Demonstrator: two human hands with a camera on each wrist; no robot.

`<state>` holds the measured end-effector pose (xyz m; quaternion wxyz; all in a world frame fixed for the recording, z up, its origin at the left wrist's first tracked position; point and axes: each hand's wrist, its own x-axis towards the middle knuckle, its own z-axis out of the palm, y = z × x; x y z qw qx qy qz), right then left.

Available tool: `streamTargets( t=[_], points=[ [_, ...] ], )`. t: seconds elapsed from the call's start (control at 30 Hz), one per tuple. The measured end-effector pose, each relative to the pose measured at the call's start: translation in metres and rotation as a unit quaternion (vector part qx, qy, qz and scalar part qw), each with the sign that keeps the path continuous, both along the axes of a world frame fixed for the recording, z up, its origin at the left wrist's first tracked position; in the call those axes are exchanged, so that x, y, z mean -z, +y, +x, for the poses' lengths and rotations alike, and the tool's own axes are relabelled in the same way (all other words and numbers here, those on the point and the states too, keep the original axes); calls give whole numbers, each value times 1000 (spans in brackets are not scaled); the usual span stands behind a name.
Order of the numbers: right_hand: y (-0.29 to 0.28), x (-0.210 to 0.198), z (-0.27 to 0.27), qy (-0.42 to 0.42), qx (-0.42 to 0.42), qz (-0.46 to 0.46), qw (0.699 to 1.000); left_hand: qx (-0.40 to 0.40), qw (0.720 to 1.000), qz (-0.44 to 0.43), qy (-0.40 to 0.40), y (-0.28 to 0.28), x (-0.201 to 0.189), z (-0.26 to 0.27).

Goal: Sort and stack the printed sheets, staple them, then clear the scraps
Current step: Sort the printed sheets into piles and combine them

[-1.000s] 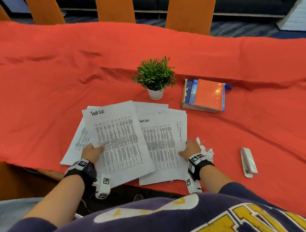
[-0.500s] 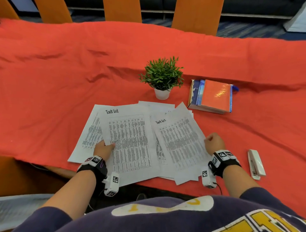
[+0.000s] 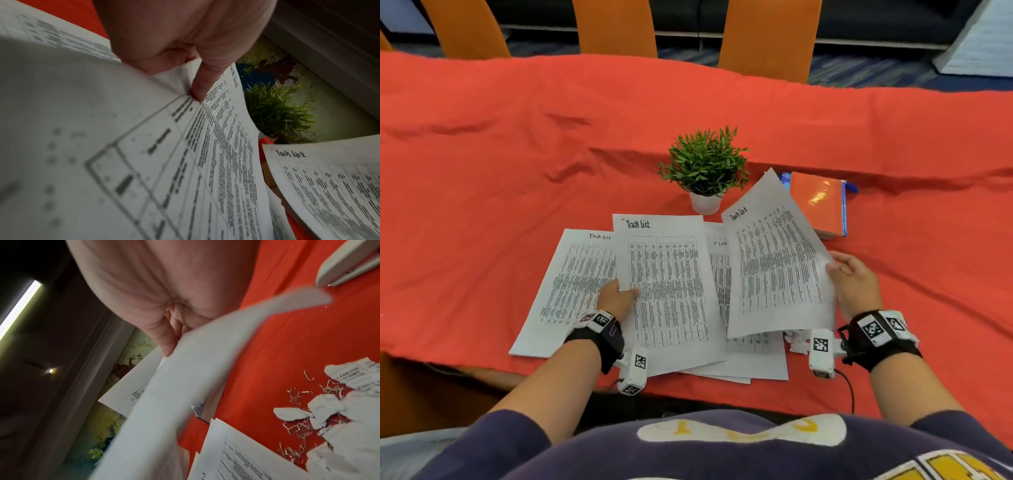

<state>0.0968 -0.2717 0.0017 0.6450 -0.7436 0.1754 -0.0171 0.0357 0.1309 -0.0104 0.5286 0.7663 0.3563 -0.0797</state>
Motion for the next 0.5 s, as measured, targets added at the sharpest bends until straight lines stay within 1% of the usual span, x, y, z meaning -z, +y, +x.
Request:
streamTargets(
  t=[0.1, 0.2, 0.3, 0.37, 0.5],
  points=[
    [5, -7, -7, 3, -1, 73, 997, 14, 1000, -13, 13, -15, -2, 10],
    [10, -7, -15, 26, -12, 112, 993, 26, 999, -39, 22, -36, -4, 18],
    [18, 2, -23, 59, -36, 87, 994, 41, 995, -94, 14, -58, -4, 26],
    [26, 13, -27, 81, -47, 47, 994, 54, 990, -131, 7, -73, -9, 28],
    [37, 37, -31, 106, -81, 15, 991, 86, 980, -177, 4, -93, -17, 31]
  ],
)
